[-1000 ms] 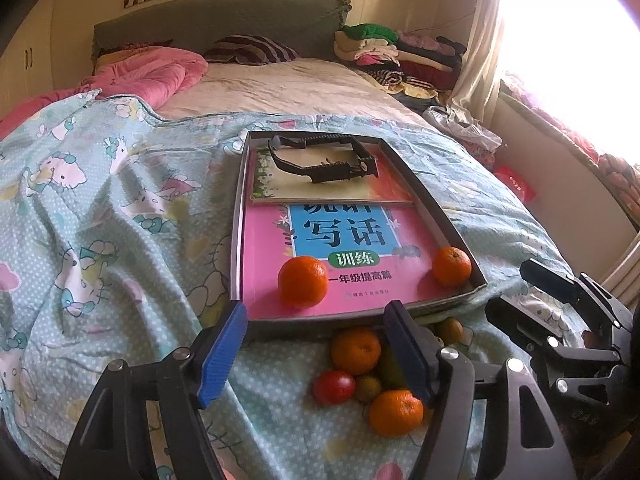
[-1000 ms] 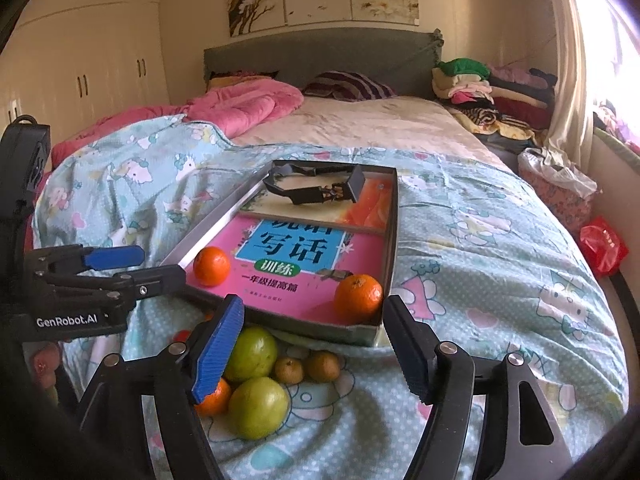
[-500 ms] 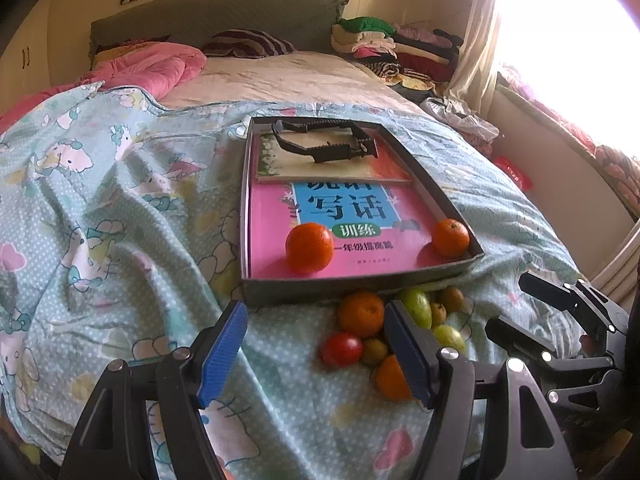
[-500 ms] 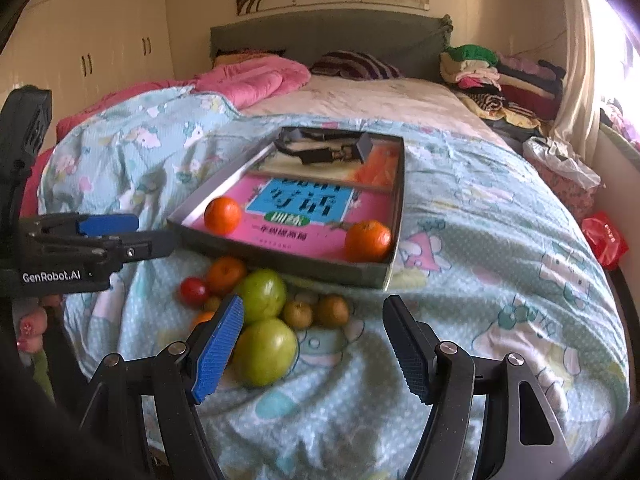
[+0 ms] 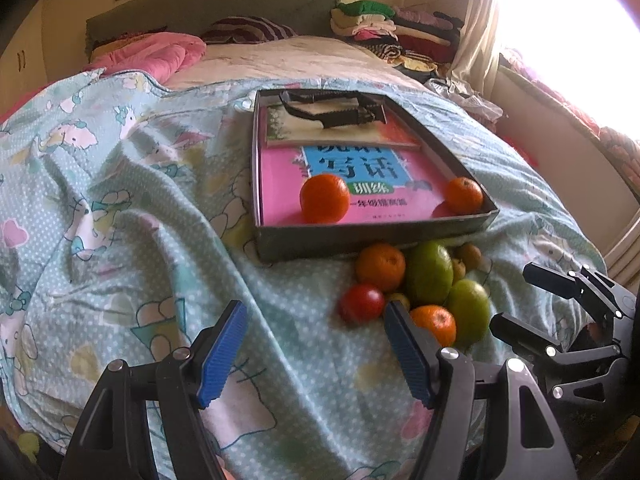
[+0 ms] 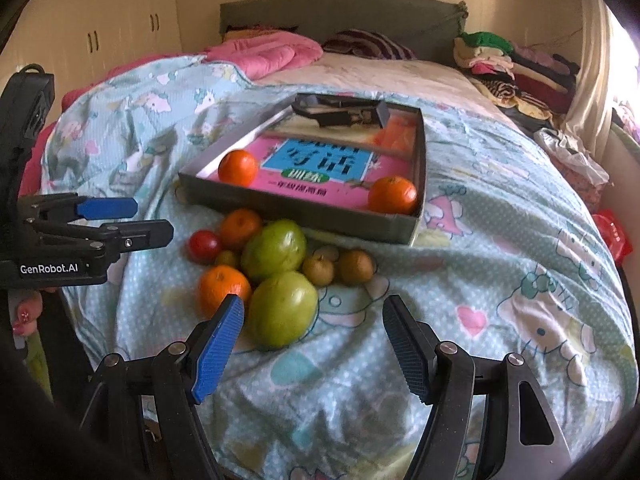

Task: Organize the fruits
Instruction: 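Withdraw both grippers from the tray back toward the fruit pile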

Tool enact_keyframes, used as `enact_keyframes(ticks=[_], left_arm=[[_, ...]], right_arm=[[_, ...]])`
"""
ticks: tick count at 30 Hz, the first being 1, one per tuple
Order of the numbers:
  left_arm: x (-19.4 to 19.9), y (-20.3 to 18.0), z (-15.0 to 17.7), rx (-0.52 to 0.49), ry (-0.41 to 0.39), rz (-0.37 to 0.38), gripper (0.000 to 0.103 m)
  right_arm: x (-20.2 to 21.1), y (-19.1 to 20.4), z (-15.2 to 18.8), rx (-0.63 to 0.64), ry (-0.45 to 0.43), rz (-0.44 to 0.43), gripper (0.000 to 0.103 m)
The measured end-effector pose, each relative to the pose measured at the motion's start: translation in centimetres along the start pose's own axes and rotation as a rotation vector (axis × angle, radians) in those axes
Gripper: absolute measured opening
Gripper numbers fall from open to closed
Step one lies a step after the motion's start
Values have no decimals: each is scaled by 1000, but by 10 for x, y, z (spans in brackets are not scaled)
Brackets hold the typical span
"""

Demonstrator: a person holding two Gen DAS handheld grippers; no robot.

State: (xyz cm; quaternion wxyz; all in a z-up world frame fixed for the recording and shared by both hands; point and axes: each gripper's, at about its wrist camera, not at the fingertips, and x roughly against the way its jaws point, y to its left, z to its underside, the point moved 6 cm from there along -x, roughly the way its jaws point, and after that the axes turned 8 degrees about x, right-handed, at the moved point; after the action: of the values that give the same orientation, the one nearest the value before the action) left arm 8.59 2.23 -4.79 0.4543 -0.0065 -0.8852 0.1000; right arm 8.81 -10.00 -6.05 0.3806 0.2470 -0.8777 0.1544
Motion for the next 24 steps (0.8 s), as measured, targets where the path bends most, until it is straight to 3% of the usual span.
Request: enact_keyframes(ticks=[9, 13, 20, 24], left_arm=[[-7, -5, 11, -44, 20, 0, 70], [-9, -9, 13, -56, 24, 21, 61], [-18, -15, 15, -70, 49, 61, 42], [-24, -16, 12, -75, 54, 70, 38]], right_arm=[[-10, 3, 8, 18, 37, 3, 73], [-17, 3, 11, 16, 53, -13, 65], [-30, 9, 9, 32, 62, -44, 65], [-35, 12, 7, 60, 57, -41, 65]])
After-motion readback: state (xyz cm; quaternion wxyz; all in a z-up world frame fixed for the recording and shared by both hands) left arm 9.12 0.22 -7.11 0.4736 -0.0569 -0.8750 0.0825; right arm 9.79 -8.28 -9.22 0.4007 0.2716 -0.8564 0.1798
